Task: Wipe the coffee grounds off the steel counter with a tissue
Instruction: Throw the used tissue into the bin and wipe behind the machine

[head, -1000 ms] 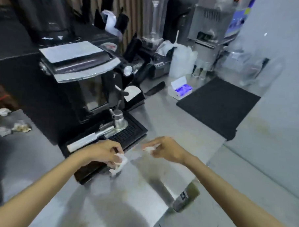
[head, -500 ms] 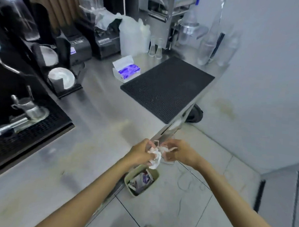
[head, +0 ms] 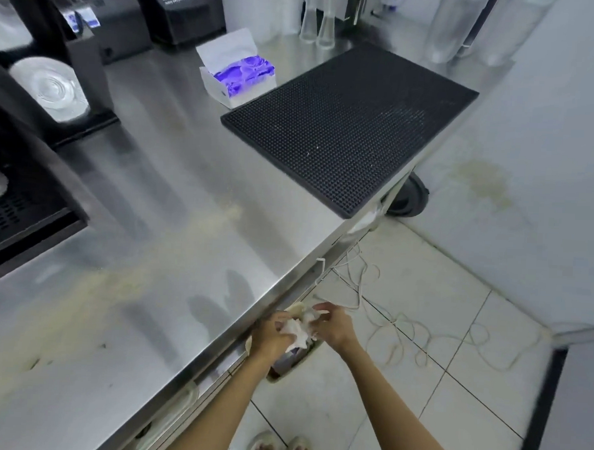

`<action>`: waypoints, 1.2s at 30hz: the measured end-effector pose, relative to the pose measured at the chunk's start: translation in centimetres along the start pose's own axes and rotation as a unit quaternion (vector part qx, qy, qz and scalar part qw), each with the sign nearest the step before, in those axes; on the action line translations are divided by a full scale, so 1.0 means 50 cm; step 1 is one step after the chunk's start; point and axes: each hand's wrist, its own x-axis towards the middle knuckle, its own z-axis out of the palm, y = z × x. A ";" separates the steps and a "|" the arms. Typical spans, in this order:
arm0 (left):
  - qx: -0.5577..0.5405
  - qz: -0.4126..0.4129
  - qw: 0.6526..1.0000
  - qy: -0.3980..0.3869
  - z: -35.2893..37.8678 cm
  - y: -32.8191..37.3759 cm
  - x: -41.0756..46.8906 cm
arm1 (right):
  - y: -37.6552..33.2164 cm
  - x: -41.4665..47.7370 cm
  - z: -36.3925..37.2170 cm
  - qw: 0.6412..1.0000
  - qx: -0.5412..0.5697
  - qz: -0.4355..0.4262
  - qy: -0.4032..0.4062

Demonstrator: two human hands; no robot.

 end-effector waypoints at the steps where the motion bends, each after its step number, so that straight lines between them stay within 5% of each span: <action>1: -0.008 0.007 1.000 0.001 0.003 -0.009 0.010 | 0.004 0.010 0.005 1.000 0.002 0.007 0.002; 6: 0.091 0.054 0.994 0.008 -0.007 -0.016 0.005 | 0.003 0.014 -0.014 0.998 -0.057 -0.008 0.002; 14: 0.249 0.196 0.941 -0.120 -0.037 0.084 -0.106 | -0.099 -0.084 -0.111 0.973 -0.181 -0.120 0.083; 19: 0.243 0.287 0.916 -0.140 -0.074 0.217 -0.205 | -0.222 -0.164 -0.230 0.939 -0.250 -0.157 0.175; 21: 0.203 0.316 0.922 -0.091 -0.101 0.271 -0.246 | -0.282 -0.191 -0.261 0.931 -0.263 -0.173 0.185; 25: 0.140 0.306 0.939 0.070 -0.204 0.321 -0.304 | -0.405 -0.234 -0.249 0.933 -0.289 -0.194 0.096; 36: 0.075 0.107 0.967 0.217 -0.693 0.066 -0.396 | -0.690 -0.376 0.193 0.835 -0.389 -0.324 -0.215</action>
